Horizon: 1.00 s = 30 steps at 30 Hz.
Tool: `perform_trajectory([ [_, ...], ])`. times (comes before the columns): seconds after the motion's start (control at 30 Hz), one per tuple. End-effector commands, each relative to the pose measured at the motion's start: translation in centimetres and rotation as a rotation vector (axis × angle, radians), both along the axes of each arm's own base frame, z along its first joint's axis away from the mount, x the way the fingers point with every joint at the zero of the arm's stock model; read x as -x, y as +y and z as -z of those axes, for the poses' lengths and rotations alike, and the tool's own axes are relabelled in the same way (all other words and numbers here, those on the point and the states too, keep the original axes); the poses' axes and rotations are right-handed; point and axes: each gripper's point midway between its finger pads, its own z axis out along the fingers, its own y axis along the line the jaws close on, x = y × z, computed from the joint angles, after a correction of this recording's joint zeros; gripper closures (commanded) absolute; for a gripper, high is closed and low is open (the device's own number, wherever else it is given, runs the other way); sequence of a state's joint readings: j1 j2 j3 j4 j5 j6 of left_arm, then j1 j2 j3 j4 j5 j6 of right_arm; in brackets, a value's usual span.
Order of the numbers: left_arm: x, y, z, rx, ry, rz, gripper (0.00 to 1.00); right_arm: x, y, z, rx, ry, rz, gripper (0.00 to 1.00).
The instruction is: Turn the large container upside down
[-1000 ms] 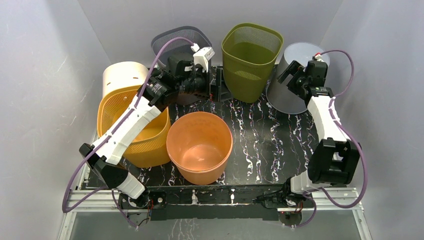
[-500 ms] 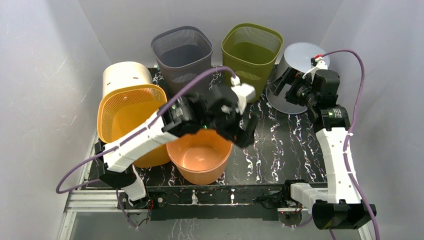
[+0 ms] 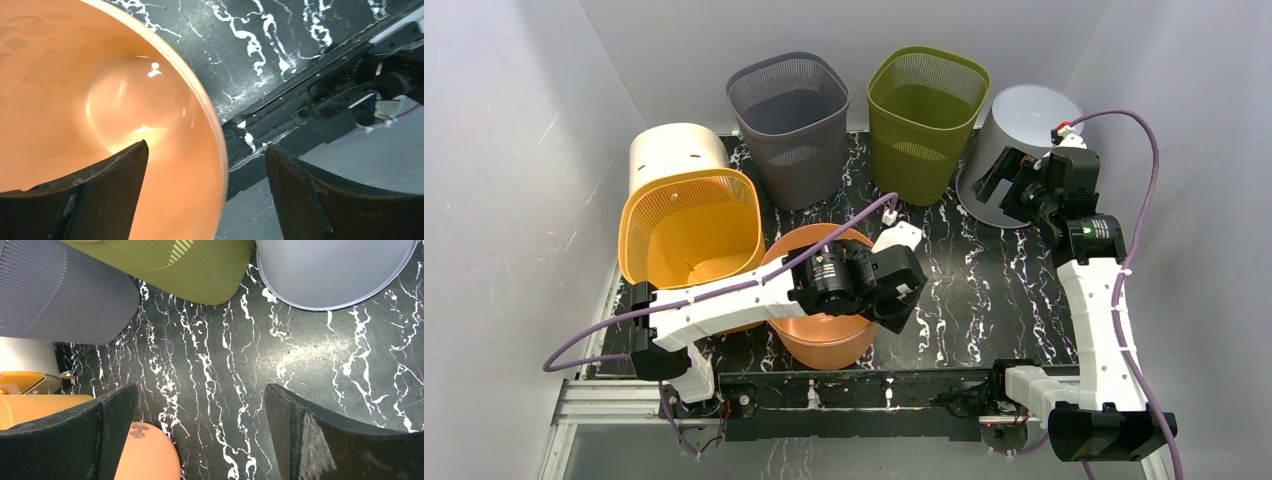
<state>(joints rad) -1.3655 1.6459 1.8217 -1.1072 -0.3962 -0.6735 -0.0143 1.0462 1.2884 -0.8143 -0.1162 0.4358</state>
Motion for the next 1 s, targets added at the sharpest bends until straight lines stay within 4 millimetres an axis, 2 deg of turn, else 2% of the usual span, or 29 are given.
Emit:
perform_trajectory([
  [0.0, -0.9, 0.9, -0.2, 0.024, -0.068, -0.026, 0.2, 0.3, -0.9, -1.9, 0.022, -0.061, 0.042, 0.02],
  [0.13, -1.0, 0.4, 1.4, -0.005, -0.053, -0.005, 0.33, 0.9, -1.3, -1.8, 0.032, -0.065, 0.069, 0.02],
  [0.27, -1.5, -0.8, 1.3, 0.0, -0.058, 0.03, 0.55, 1.4, -1.7, -3.1, 0.04, -0.091, 0.087, 0.02],
  [0.3, -1.6, -1.4, 0.9, 0.014, -0.063, 0.046, 0.66, 1.5, -1.8, -3.5, 0.038, -0.094, 0.097, 0.02],
  [0.33, -1.9, -1.7, 0.6, 0.025, -0.063, 0.048, 0.86, 1.8, -1.8, -5.2, 0.035, -0.119, 0.105, 0.02],
  [0.37, -2.2, -2.0, 0.3, 0.04, -0.056, 0.038, 0.96, 2.0, -1.8, -6.8, 0.03, -0.149, 0.107, 0.02],
  [0.4, -2.2, -2.7, -0.2, 0.077, -0.035, 0.044, 1.0, 2.4, -1.6, -8.7, 0.019, -0.191, 0.098, 0.02],
  [0.5, -2.7, -5.0, -2.2, 0.229, -0.012, 0.103, 1.0, 3.6, -1.1, -13.4, 0.01, -0.311, 0.074, 0.02],
  [0.53, -2.6, -5.9, -3.2, 0.296, 0.022, 0.135, 1.0, 3.9, -1.3, -14.3, 0.016, -0.332, 0.081, 0.02],
  [0.6, -3.7, -7.3, -5.8, 0.437, 0.057, 0.163, 1.0, 4.2, -1.8, -15.3, 0.035, -0.351, 0.104, 0.02],
  [0.7, -4.8, -9.0, -10.4, 0.66, 0.092, 0.22, 1.0, 4.8, -3.3, -16.0, 0.053, -0.367, 0.193, 0.02],
  [0.73, -5.6, -9.8, -14.8, 0.896, 0.15, 0.272, 1.0, 6.2, -4.8, -17.0, 0.068, -0.424, 0.281, 0.02],
  [0.83, -6.0, -10.3, -16.9, 1.126, 0.24, 0.349, 1.0, 6.4, -5.3, -16.8, 0.082, -0.423, 0.307, 0.02],
  [0.97, -6.4, -11.8, -15.3, 1.196, 0.366, 0.382, 1.0, 6.1, -5.2, -16.2, 0.083, -0.405, 0.299, 0.02],
])
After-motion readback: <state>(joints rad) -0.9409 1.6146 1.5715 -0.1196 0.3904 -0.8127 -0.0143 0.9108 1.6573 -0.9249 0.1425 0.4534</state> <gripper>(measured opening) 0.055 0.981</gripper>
